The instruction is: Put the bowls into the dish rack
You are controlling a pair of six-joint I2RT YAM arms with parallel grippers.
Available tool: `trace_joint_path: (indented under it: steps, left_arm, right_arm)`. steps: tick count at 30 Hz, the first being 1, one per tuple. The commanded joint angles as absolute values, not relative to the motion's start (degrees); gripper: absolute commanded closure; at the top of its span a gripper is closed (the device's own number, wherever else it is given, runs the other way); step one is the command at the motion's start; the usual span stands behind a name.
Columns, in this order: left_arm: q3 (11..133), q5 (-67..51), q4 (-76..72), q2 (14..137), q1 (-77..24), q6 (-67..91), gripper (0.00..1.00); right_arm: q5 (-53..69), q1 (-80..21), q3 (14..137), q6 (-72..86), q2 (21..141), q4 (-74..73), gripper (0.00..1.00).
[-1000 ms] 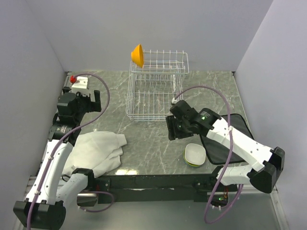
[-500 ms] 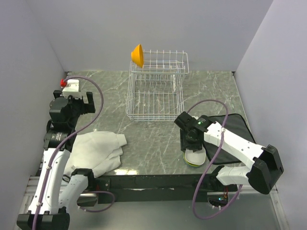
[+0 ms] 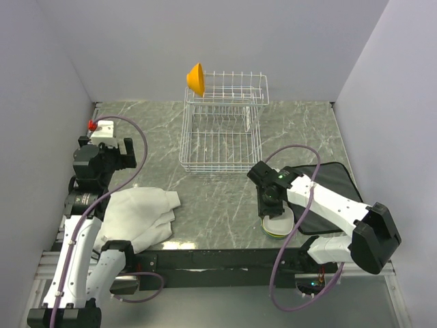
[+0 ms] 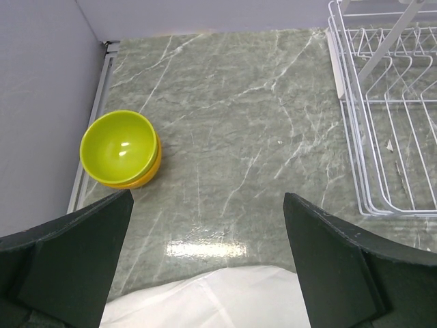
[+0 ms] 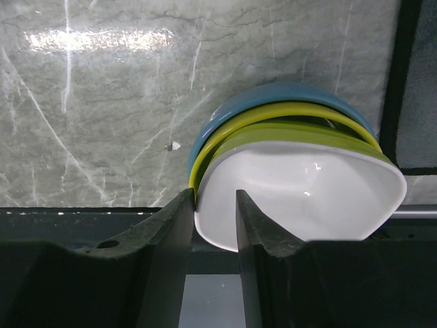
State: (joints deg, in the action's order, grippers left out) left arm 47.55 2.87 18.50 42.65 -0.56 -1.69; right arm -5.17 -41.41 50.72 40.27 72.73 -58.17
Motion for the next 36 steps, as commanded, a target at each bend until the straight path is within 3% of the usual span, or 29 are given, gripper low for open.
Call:
trace_joint_path:
  steps: [1,8,20,24,36]
  left_arm:
    - [46.85,2.46,17.67,40.61,-0.18,-1.05,0.01]
    - [45.97,1.5,17.67,39.73,-0.18,-0.44,0.01]
    - [45.53,1.5,17.4,39.46,1.32,-0.44,0.01]
    - [45.79,1.41,17.4,39.46,1.49,-0.44,0.0]
    - [50.44,-0.26,17.49,44.64,1.5,-0.44,0.01]
  right_arm:
    - [-5.89,-41.04,51.06,39.64,73.48,-57.13,0.61]
    - [-5.54,-42.1,52.91,39.46,73.56,-56.69,0.56]
    - [-4.92,-42.01,51.68,39.55,74.62,-55.37,0.8]
    - [-5.89,-42.01,53.26,39.55,74.01,-56.77,1.0]
    - [-11.86,-42.28,70.3,36.12,71.11,-61.7,1.0]
